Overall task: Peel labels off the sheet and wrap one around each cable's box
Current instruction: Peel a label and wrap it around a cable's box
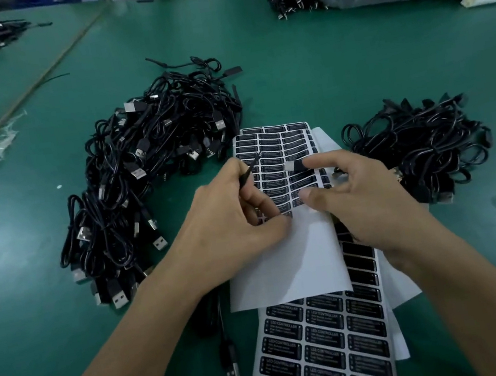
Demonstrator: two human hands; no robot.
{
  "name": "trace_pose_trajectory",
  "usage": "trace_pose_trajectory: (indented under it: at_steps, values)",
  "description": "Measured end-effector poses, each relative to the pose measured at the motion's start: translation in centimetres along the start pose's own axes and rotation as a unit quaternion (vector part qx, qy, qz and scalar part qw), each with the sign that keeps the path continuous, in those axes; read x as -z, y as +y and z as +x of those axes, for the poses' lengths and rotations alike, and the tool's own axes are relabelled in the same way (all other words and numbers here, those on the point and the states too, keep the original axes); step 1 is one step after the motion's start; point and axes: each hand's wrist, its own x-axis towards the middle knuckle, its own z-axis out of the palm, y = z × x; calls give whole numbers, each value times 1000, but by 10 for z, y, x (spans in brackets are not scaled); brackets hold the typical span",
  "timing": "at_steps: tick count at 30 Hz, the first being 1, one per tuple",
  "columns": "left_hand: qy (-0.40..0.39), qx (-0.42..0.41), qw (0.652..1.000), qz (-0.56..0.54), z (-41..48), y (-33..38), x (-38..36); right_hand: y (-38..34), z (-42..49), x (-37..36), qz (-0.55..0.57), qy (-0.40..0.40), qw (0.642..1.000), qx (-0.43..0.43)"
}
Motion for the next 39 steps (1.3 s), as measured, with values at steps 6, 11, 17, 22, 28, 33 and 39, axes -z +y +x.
trace_pose_trajectory:
  at_steps: [6, 11, 17, 22, 28, 33, 39]
  values:
    - [-7, 4, 1000, -29, 0, -1, -2, -4, -3, 3, 34, -82, 996, -20]
    - [-2, 13, 999, -41, 0, -3, -2, -3, -5, -2, 35, -87, 996, -5]
    - [9, 6, 1000, -25, 0, -3, -4, 2, -2, -1, 69, -64, 996, 4]
    - [7, 3, 1000, -6, 1, -4, -6, 1, -3, -8, 62, -55, 996, -10]
    - [6, 11, 1000, -18, 1, -6, -7, 4, -3, -14, 41, -44, 998, 2]
    - [15, 16, 1000, -16, 2, -7, -8, 5, -2, -15, 47, -39, 998, 7]
    - [16, 21, 999, -20, 2, -7, -7, 4, -2, -13, 55, -56, 997, -5]
